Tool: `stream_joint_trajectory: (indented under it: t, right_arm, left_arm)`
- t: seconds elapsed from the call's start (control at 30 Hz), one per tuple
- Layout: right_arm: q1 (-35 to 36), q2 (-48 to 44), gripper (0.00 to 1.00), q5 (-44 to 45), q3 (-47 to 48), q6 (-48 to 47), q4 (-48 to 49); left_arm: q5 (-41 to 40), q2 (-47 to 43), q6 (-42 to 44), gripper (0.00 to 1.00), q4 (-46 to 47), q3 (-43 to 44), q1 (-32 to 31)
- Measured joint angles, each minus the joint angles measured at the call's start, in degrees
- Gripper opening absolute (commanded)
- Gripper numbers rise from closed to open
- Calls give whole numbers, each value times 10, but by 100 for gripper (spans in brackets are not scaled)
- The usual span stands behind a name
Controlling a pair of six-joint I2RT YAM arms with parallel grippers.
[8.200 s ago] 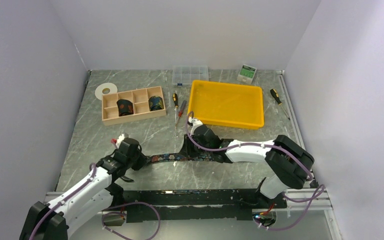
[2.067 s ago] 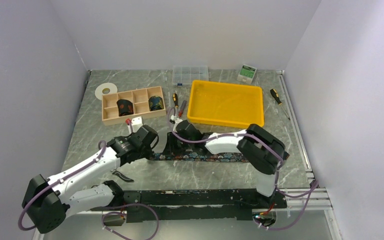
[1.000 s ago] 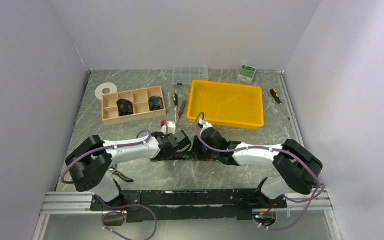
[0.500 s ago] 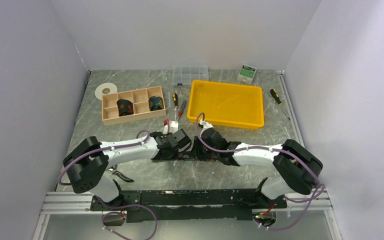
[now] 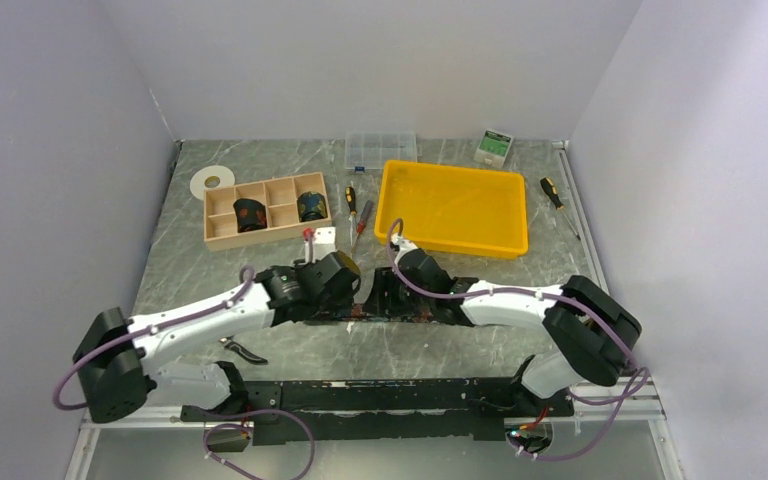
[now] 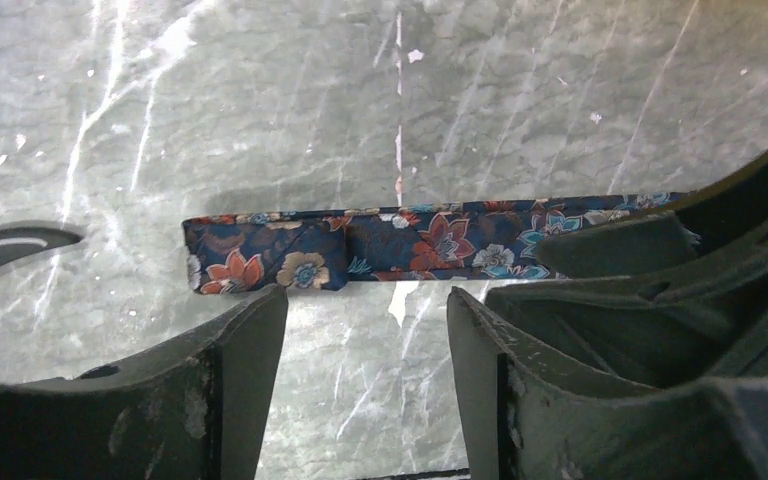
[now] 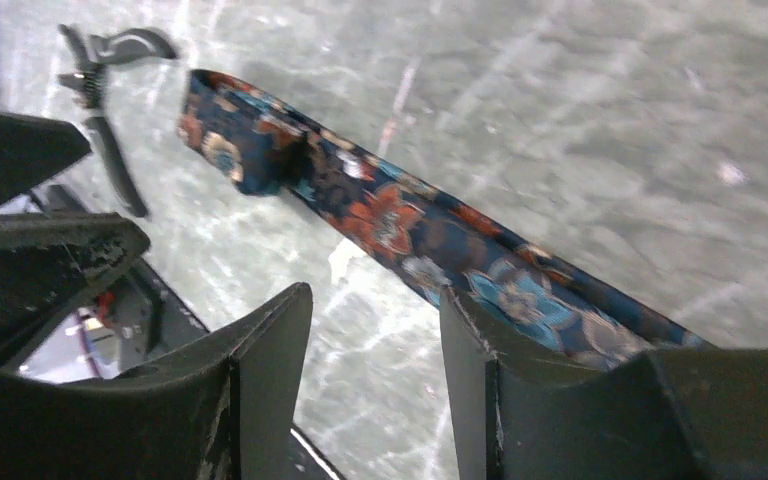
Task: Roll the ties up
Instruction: Roll the tie at the center of the board.
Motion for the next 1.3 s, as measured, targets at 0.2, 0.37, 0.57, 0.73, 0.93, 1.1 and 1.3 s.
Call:
stream_joint_trajectory:
  t: [0.2, 0.37, 0.57, 0.73, 0.93, 1.1, 1.3]
  right_arm:
    - [7, 66, 58, -59, 72, 27, 19]
    - [11, 127, 55, -90, 124, 55, 33]
    - [13, 183, 50, -111, 156, 86, 39]
    - [13, 214, 42, -121, 172, 103, 40]
    - [17, 242, 33, -126, 195, 116, 44]
    - [22, 263, 24, -134, 209, 127, 56]
    - [24, 278, 15, -138, 209, 137, 73]
  left_arm:
    - [-5, -114, -17, 69, 20, -87, 78]
    - [40, -246, -17, 70, 77, -193, 201]
    - [125, -306, -17, 71, 133, -256, 272]
    - [188, -292, -17, 70, 184, -298, 308]
    - [244, -277, -17, 70, 229, -331, 341]
    - [267, -281, -17, 70, 242, -335, 353]
    - [279, -295, -12, 70, 242, -342, 361]
